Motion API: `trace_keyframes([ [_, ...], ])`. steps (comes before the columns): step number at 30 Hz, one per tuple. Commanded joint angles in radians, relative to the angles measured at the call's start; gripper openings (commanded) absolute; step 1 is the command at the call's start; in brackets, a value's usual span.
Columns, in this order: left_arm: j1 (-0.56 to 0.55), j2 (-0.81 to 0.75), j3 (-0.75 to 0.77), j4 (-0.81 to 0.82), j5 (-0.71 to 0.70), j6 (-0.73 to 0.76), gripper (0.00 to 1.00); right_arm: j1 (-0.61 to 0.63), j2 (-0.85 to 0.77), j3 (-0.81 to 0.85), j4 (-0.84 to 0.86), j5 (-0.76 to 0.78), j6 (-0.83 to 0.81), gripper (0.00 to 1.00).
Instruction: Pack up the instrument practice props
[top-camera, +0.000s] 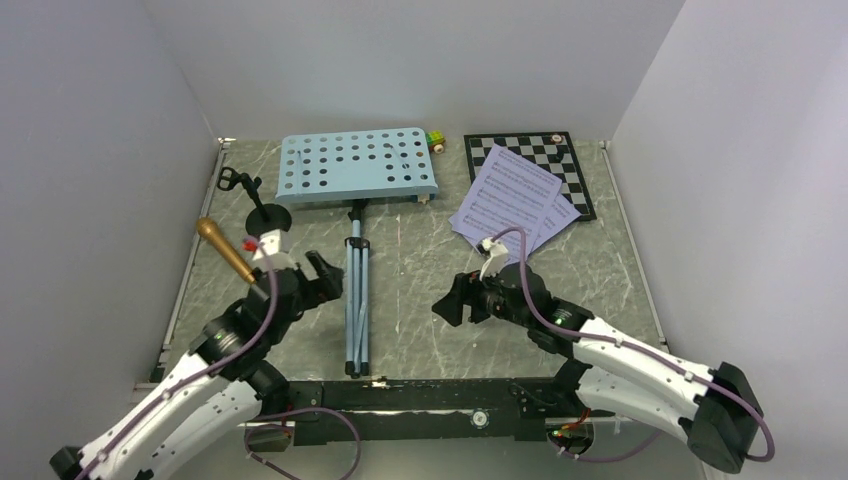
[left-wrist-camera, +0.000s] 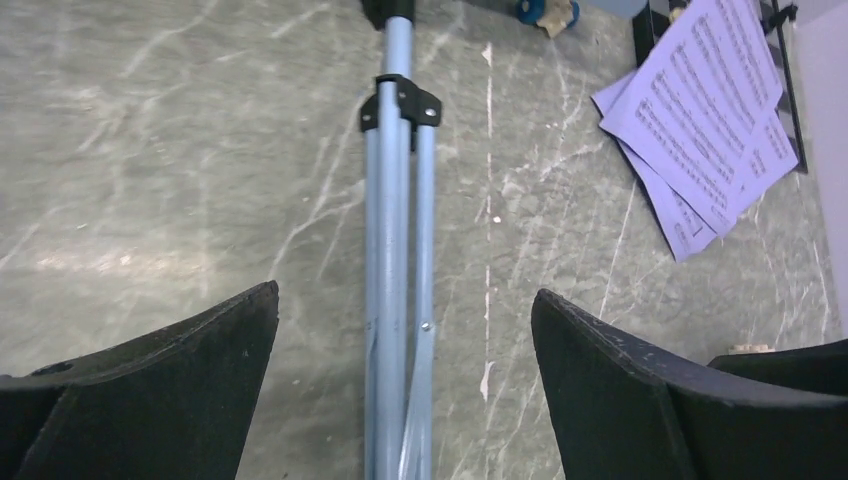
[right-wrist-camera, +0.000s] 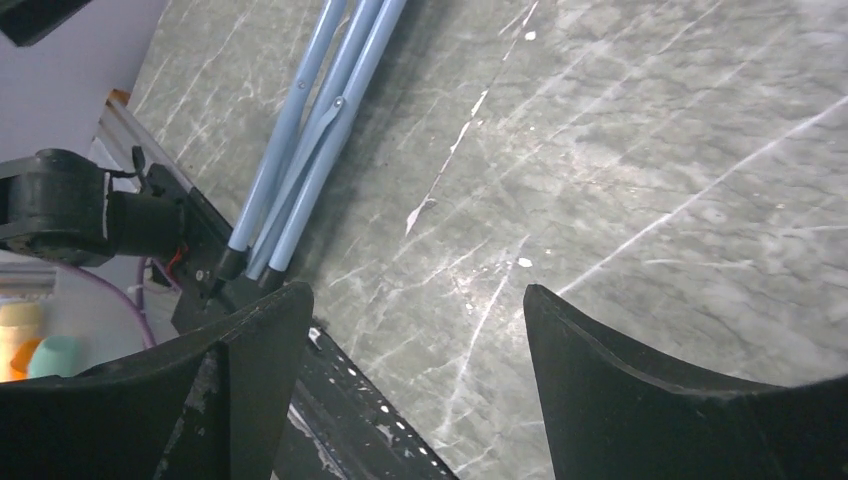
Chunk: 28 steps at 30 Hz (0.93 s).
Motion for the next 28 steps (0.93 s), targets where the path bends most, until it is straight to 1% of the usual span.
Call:
trace_keyframes([
  [1, -0.003, -0.14, 0.033, -0.298, -0.103, -0.085, 0.99, 0.004, -0.099, -0.031, -0.002, 0.093, -0.062, 0.82],
  [4, -0.003, -0.184, 0.063, -0.384, -0.079, -0.108, 0.99, 0.004, -0.127, -0.01, -0.046, 0.157, -0.097, 0.82],
  [7, -0.003, -0.214, 0.082, -0.422, -0.05, -0.147, 0.99, 0.005, -0.16, 0.011, -0.057, 0.214, -0.105, 0.84],
  [9, -0.003, -0.225, 0.094, -0.429, -0.035, -0.187, 0.99, 0.005, -0.18, 0.029, -0.059, 0.238, -0.071, 0.99],
  [11, -0.002, -0.222, 0.122, -0.505, -0.075, -0.325, 0.99, 0.004, -0.2, 0.04, -0.059, 0.263, 0.003, 1.0],
  [12, -0.002, -0.217, 0.134, -0.532, -0.083, -0.357, 0.99, 0.004, -0.213, 0.038, -0.047, 0.267, 0.014, 1.0],
  [15, -0.003, -0.2, 0.163, -0.475, -0.027, -0.152, 0.99, 0.006, -0.24, 0.038, -0.055, 0.338, 0.033, 1.0],
  [16, -0.003, -0.187, 0.172, -0.476, -0.019, -0.131, 0.99, 0.005, -0.243, 0.048, -0.072, 0.366, 0.022, 1.0],
  [18, -0.003, -0.155, 0.18, -0.499, -0.035, -0.114, 0.99, 0.006, -0.236, 0.081, -0.128, 0.423, -0.005, 1.0],
  [19, -0.003, -0.141, 0.183, -0.53, -0.055, -0.133, 0.99, 0.005, -0.227, 0.103, -0.159, 0.444, -0.023, 1.0],
  [23, -0.003, -0.116, 0.177, -0.523, -0.064, -0.116, 0.99, 0.005, -0.194, 0.177, -0.266, 0.477, -0.07, 1.0],
  [25, -0.002, -0.113, 0.163, -0.506, -0.058, -0.107, 0.99, 0.006, -0.191, 0.189, -0.285, 0.474, -0.079, 1.0],
  [28, -0.003, -0.105, 0.176, -0.514, -0.048, -0.1, 0.99, 0.005, -0.217, 0.174, -0.266, 0.458, -0.082, 1.0],
])
